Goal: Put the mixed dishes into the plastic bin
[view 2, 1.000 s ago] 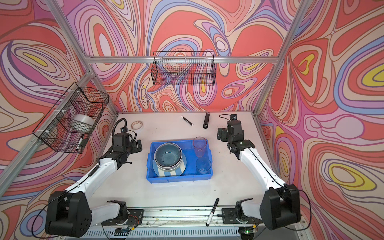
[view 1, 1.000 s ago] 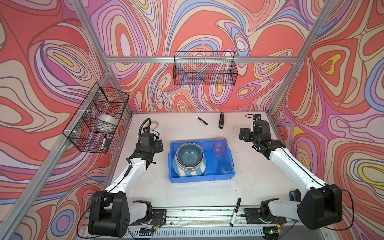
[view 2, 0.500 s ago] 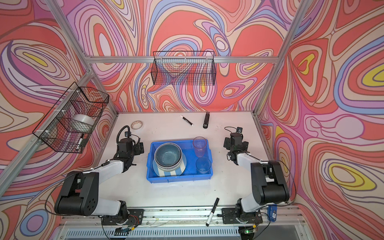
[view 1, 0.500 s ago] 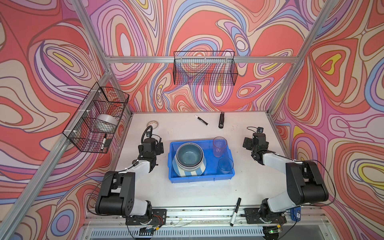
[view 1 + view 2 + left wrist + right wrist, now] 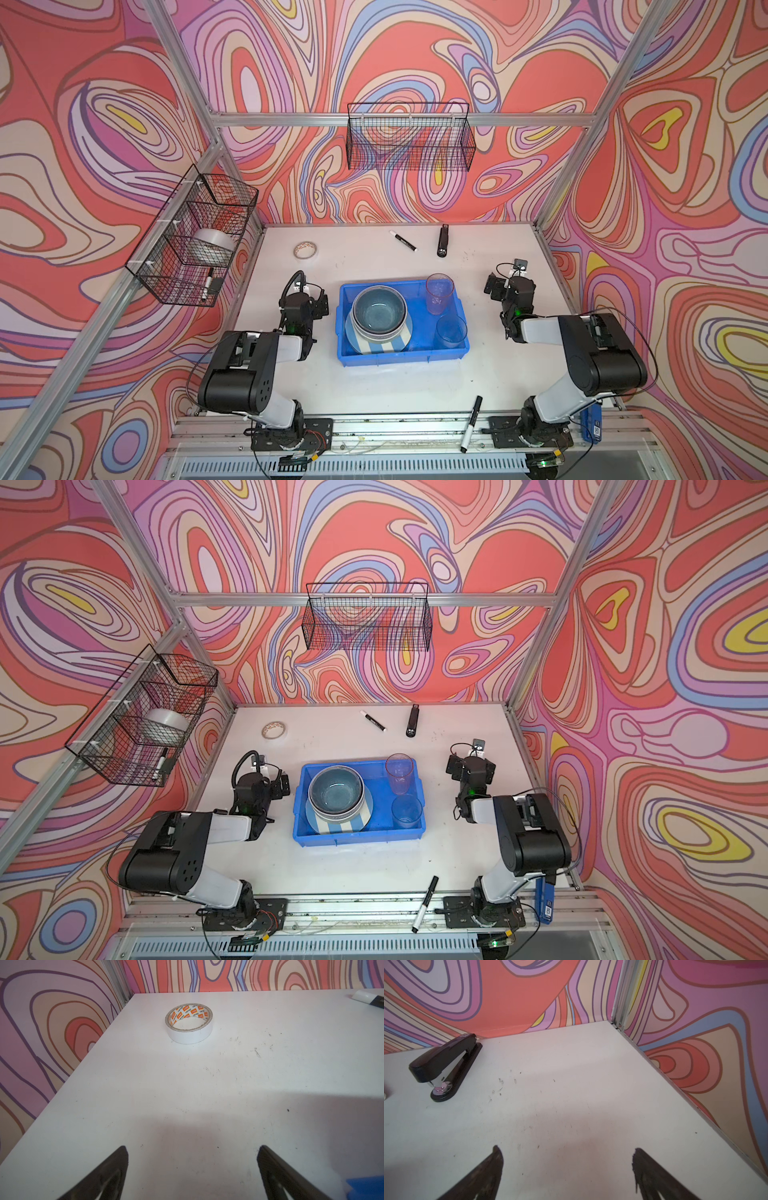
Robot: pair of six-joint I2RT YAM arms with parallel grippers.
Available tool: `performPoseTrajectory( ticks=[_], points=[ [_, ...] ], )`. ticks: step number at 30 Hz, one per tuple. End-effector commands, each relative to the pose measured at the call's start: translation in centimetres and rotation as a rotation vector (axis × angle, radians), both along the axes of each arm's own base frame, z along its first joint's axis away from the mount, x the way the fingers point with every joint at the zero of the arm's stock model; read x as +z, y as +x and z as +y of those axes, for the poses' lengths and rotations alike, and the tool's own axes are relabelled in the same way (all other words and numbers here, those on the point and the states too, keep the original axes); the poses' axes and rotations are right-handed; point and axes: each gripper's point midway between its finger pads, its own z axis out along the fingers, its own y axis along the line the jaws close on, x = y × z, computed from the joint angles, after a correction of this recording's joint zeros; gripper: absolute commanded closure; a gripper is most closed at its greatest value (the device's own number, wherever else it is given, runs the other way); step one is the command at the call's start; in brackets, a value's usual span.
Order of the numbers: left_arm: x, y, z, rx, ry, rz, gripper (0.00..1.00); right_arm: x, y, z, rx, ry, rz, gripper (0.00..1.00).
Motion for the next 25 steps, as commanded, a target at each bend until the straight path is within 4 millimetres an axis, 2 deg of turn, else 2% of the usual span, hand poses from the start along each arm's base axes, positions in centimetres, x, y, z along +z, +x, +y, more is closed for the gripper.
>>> performPoseTrajectory(
  ticks=[1,25],
  points=[
    [1.73,0.88,0.22,0.005,0.003,-0.076,0.00,0.37,0.32,0.64,0.053,-0.023,-0.093,0.01],
    [1.66,0.89,0.33,0.010,0.002,-0.075,0.00,0.26,0.38,0.44,0.040,-0.021,-0.080,0.01]
  ],
)
